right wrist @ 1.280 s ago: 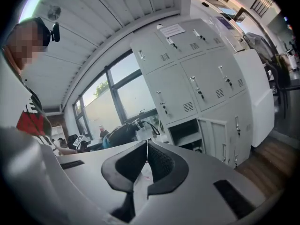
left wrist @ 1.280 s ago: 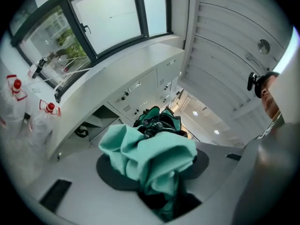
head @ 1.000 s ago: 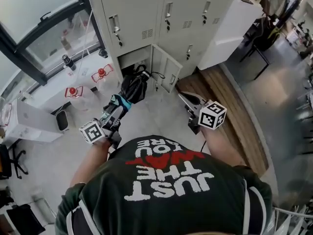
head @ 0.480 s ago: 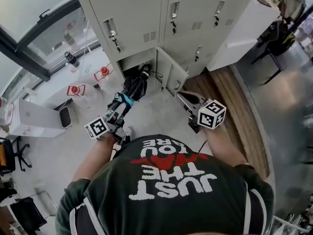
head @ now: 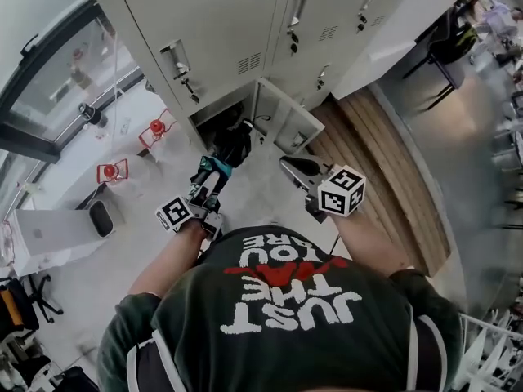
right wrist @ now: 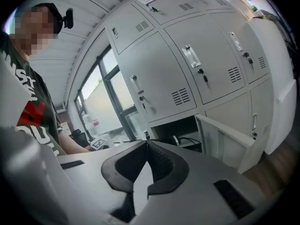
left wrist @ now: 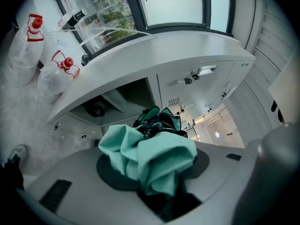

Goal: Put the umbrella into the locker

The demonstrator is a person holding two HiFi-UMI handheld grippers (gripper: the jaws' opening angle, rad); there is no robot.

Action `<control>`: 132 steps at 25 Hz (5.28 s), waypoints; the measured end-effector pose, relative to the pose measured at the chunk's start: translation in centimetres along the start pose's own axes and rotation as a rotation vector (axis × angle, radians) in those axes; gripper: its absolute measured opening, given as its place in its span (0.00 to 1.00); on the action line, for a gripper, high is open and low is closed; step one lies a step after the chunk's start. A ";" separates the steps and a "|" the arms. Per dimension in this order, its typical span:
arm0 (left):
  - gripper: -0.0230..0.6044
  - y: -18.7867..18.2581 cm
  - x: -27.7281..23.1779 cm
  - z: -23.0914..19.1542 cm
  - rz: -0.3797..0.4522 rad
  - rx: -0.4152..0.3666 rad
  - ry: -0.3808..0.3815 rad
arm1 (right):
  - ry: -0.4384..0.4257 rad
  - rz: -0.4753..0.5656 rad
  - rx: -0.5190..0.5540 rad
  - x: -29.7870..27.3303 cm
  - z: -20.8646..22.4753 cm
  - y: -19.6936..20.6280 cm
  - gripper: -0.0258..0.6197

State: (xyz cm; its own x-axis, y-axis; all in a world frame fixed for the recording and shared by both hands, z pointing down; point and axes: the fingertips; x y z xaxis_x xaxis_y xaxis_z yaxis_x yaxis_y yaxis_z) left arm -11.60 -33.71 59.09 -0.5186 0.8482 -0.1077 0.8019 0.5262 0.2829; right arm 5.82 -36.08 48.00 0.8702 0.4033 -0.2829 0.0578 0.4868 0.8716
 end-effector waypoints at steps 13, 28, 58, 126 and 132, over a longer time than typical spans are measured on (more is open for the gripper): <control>0.36 -1.5 -5.6 -6.0 0.129 0.168 -0.003 | 0.069 -0.023 0.064 -4.6 2.9 2.4 0.09; 0.36 -3.5 -12.4 -11.1 0.276 0.203 -0.064 | 0.031 -0.087 0.099 -5.3 3.8 6.5 0.09; 0.36 -4.9 -19.4 -13.2 0.137 -0.488 -0.328 | 0.032 -0.116 0.117 -5.0 5.8 9.0 0.09; 0.60 -12.9 -29.7 -18.9 -0.137 -1.165 -0.683 | 0.012 -0.158 0.088 -6.0 8.9 11.0 0.09; 0.83 -11.3 -28.8 -20.6 -0.192 -1.069 -0.661 | 0.013 -0.158 0.086 -5.5 8.7 11.0 0.09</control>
State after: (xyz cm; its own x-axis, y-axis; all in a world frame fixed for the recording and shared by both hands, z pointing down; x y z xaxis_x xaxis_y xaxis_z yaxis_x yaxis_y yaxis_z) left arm -11.81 -65.34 78.64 -0.1063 0.7944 -0.5980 -0.0673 0.5943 0.8014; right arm 5.91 -39.65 62.59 0.8404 0.3373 -0.4241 0.2359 0.4769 0.8467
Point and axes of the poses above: the fingertips, and each gripper's own axes: x backward along the fingers, z to its right, y out of its underside, and after that the axes turned 2 degrees about z, right-handed
